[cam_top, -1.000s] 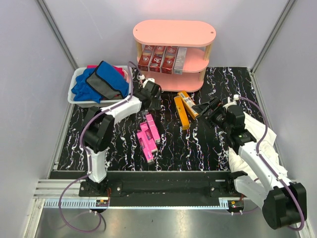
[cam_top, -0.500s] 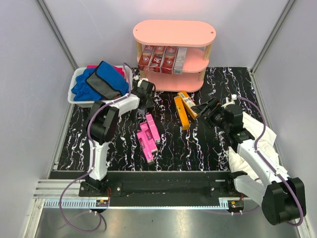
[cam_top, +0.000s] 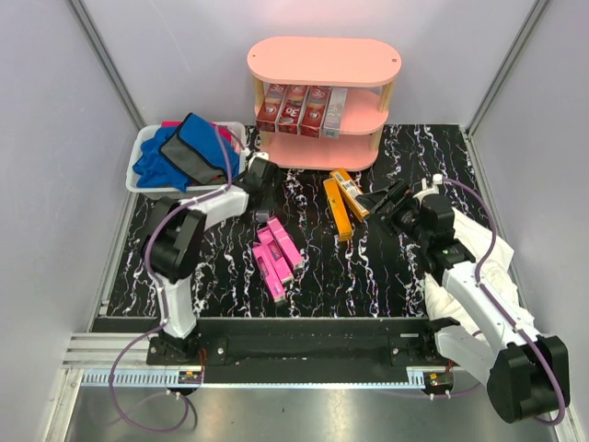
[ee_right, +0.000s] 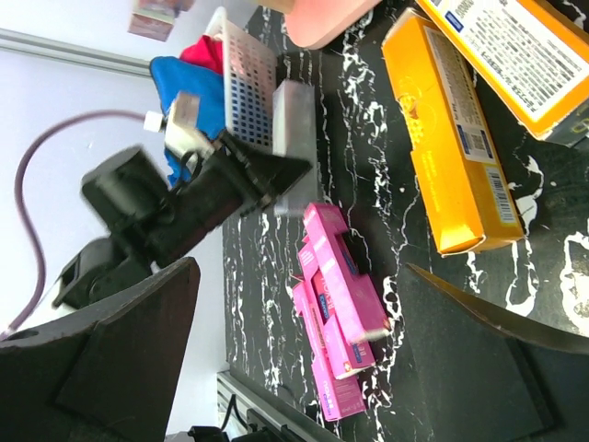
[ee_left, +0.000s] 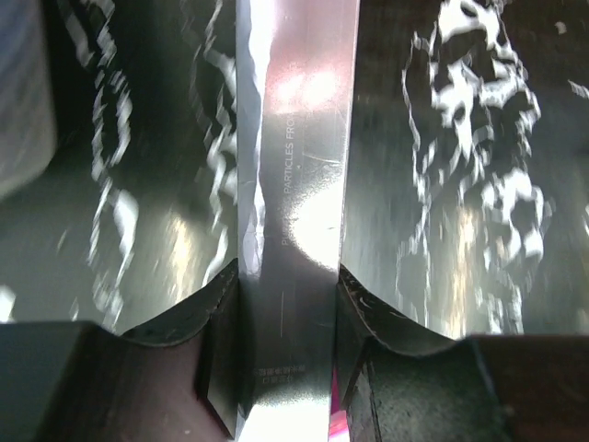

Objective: Place and organize the toothpastes onto the shelf

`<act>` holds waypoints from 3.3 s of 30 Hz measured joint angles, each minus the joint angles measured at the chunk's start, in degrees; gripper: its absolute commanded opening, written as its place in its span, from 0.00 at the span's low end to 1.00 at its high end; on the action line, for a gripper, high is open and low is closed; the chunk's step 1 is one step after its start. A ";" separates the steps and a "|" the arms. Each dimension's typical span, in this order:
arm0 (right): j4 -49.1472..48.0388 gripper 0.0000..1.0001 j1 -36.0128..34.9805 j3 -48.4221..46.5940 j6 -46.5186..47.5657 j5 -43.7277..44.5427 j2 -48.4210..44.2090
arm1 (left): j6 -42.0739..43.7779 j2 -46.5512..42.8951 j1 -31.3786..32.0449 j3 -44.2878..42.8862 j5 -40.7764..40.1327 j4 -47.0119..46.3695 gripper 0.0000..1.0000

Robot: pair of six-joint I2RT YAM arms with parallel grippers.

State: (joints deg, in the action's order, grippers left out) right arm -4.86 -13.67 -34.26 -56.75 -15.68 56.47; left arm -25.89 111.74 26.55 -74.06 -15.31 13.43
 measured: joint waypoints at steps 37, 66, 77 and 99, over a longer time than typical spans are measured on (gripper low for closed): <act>-24.52 0.93 -30.05 -6.01 -0.44 -4.35 16.61 | -48.15 -59.58 -1.66 46.58 21.31 -41.99 0.33; -41.97 0.30 -30.69 -7.93 -0.92 -9.53 27.34 | -52.00 -57.53 -0.31 48.50 29.40 -46.80 0.61; -26.10 0.25 -30.71 -15.19 11.74 -18.01 25.97 | -37.22 -63.73 0.42 42.66 30.73 -32.37 0.93; -13.35 0.47 -30.42 -18.56 22.01 -31.26 23.15 | -34.27 -70.27 -0.57 46.53 31.74 -37.16 0.32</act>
State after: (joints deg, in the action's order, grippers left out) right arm -18.22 -44.10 -52.82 -34.74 -46.94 79.61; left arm -60.16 41.47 25.98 -27.53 16.43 -23.73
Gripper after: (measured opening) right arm 0.419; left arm 0.448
